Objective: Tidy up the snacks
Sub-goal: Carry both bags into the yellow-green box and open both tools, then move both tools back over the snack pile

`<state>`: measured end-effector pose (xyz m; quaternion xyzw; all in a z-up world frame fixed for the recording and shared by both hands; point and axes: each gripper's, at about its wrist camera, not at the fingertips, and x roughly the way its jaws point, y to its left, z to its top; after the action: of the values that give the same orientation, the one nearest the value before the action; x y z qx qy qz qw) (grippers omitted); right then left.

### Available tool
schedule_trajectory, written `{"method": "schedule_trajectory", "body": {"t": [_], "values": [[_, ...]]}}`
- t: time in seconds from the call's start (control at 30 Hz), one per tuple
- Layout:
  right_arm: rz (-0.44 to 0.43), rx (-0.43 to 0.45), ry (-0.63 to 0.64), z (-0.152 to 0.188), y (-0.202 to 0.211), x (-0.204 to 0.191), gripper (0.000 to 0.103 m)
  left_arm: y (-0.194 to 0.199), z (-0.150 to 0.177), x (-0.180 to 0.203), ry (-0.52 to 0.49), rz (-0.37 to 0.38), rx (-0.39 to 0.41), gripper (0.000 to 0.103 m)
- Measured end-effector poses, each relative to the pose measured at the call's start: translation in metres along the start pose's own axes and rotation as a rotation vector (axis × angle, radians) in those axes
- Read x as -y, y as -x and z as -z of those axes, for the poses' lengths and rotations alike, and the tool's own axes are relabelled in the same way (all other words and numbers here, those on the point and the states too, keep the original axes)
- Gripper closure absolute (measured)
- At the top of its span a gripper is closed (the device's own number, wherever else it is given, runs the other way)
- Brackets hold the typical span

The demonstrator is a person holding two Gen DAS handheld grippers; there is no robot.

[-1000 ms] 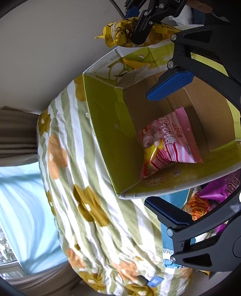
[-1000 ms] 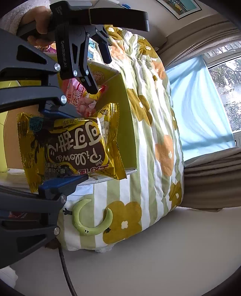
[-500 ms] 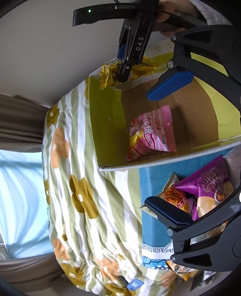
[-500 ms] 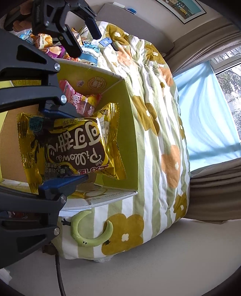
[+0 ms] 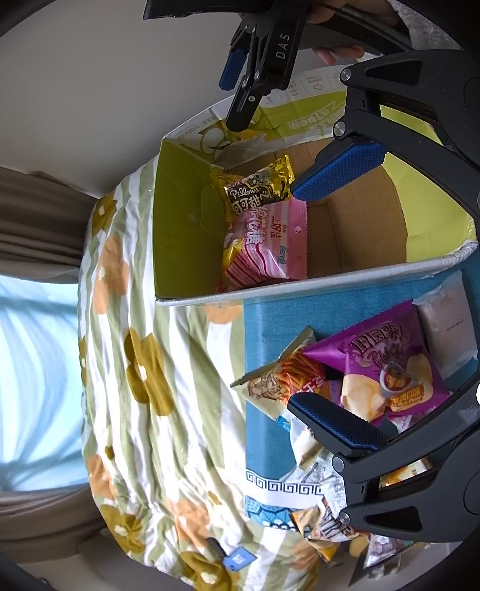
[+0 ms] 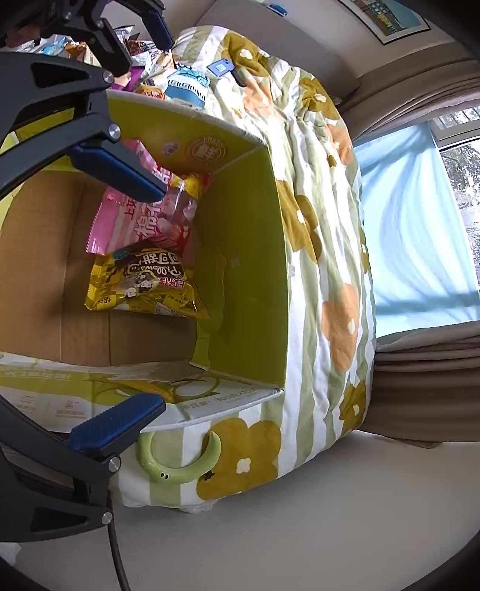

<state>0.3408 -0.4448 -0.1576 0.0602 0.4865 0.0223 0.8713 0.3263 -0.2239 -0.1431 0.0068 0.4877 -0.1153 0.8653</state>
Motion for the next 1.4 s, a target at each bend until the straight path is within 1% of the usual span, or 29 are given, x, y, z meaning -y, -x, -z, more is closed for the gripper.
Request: {"method": "schedule_trajectory", "body": {"t": [0.1,0.17,0.3,0.43,0.53,0.7,0.77,0.83,0.93,1.07,1.23,1.4], "values": [[0.014,0.015,0.03,0.006,0.022,-0.005,0.0,0.024,0.002,0.002,0.0,-0.016,0.044,0.001],[0.035,0.05,0.054,0.009,0.042,-0.011,0.0,0.045,0.005,0.003,-0.001,-0.021,0.08,0.001],[0.026,0.101,0.058,0.019,0.084,-0.016,0.0,0.087,0.017,0.007,0.0,-0.024,0.125,0.001],[-0.008,0.129,0.024,0.039,0.121,-0.024,0.0,0.129,0.046,0.003,0.008,-0.062,0.173,0.001],[-0.039,0.166,0.043,0.059,0.145,-0.037,0.0,0.157,0.072,-0.005,0.035,-0.097,0.2,0.001],[-0.086,0.203,0.077,0.087,0.171,-0.062,0.0,0.197,0.115,-0.019,0.075,-0.167,0.229,0.001],[-0.106,0.232,0.077,0.097,0.18,-0.07,0.0,0.207,0.132,-0.027,0.089,-0.198,0.23,0.001],[-0.123,0.252,0.07,0.108,0.185,-0.078,0.0,0.215,0.147,-0.036,0.111,-0.218,0.23,0.001],[-0.165,0.25,0.074,0.122,0.188,-0.09,0.0,0.225,0.168,-0.054,0.142,-0.24,0.232,0.001],[-0.187,0.246,0.128,0.139,0.189,-0.115,0.0,0.234,0.19,-0.079,0.175,-0.248,0.231,0.001],[-0.195,0.236,0.175,0.155,0.183,-0.145,0.0,0.234,0.205,-0.113,0.161,-0.255,0.217,0.001],[-0.189,0.22,0.169,0.17,0.168,-0.169,0.0,0.227,0.215,-0.154,0.148,-0.252,0.218,0.001]]}}
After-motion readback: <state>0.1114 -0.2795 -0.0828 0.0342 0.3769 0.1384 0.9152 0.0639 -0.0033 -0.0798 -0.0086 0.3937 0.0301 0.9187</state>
